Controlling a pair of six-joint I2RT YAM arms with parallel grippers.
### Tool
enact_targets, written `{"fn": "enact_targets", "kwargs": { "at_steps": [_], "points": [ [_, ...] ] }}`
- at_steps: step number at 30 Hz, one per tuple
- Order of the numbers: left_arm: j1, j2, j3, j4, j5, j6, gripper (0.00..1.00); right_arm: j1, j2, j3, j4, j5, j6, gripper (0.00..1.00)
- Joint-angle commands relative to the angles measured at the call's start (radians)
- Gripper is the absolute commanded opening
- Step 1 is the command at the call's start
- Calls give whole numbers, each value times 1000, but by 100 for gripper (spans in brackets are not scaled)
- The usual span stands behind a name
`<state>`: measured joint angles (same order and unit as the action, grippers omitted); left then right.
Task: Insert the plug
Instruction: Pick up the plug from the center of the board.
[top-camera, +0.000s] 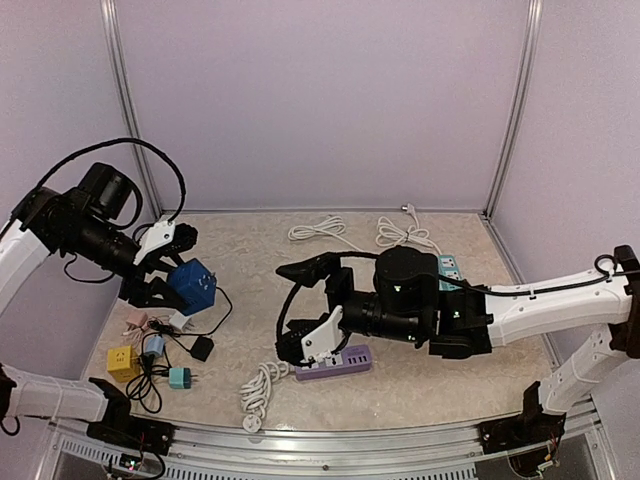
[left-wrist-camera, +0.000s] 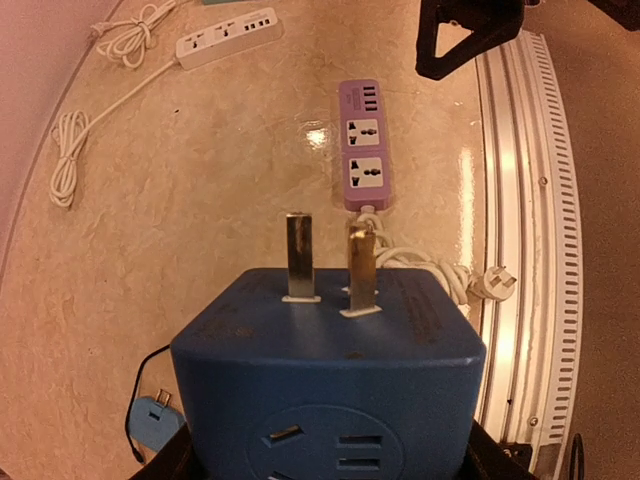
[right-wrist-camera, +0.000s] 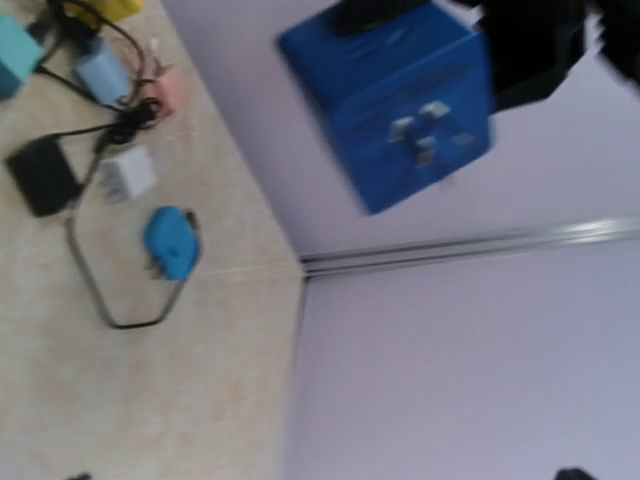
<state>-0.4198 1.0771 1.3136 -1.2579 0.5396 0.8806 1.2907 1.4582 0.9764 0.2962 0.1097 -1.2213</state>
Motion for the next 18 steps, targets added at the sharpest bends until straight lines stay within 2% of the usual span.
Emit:
{"fn": "enact_targets", "kwargs": {
  "at_steps": [1,5,10,15,18],
  "points": [
    [-41,35,8,-24,-19,-18,0,12,53,73,63,-10,-133,100],
    [-72,86,38,50,-113,-168,0,12,114,126,27,-42,-140,100],
    [-74,156,95,8,-51,-178,0,10,150,168,-3,-56,-83,100],
    [-74,151,83,68,-74,-242,0,-4,143,219,-95,-140,68,100],
    [-74,142,82,141,-162,-342,0,-21,138,225,-94,-161,171,100]
  ]
}}
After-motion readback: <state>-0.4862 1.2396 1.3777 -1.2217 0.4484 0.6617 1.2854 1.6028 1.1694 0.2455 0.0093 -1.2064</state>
